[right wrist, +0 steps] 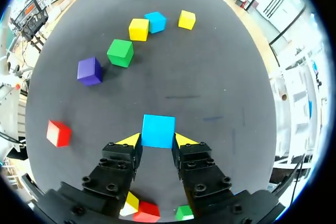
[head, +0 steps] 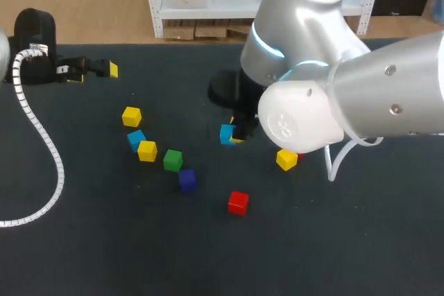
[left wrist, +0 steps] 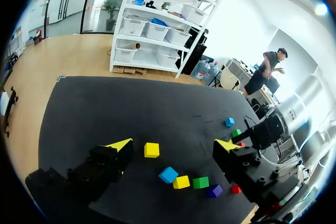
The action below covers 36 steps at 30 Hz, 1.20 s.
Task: Place the blue cubes, place green cubes on the blue cubes, place the yellow cubes on the green cubes, then place the red cubes on the yellow cubes, and place purple cube on the red cubes.
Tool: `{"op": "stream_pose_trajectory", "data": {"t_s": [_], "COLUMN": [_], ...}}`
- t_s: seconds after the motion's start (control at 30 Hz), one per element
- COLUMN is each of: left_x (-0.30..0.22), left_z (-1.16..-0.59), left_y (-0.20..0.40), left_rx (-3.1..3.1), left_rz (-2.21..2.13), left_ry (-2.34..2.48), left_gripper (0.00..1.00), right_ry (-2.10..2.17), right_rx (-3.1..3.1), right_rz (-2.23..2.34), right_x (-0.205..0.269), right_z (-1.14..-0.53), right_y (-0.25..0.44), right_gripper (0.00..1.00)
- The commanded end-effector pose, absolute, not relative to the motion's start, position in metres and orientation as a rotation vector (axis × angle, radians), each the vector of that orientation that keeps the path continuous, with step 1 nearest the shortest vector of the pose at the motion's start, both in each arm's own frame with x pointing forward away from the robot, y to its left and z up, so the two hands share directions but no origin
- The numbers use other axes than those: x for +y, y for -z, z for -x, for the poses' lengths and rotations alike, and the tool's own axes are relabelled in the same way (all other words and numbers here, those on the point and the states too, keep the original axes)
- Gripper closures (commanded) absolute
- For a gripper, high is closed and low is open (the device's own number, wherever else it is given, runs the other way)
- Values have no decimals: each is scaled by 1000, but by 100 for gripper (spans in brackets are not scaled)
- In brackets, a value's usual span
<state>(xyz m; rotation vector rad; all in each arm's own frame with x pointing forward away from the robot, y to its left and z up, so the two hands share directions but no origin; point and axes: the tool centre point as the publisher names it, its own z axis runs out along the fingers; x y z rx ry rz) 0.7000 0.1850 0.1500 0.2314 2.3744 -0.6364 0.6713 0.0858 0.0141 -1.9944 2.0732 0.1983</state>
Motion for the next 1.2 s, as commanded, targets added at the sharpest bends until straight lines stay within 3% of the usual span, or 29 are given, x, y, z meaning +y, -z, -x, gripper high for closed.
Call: {"op": "stream_pose_trajectory", "data": {"t_s": [0.03,1.2], "left_x": [185,185], "left_z": [-700,-700], "left_y": [-150,-150], "left_rx": [2374,2374], "left_rz": [-231,-231], "left_ry": [636,636], "left_gripper": [0,0], "right_ry": [-187,-213], "right_rx": [2068,2066], "right_rz": [2012,2046], "right_x": [86,81], "right_z": [-674,-687], "right_y": [-14,-1], "right_gripper": [100,100]}}
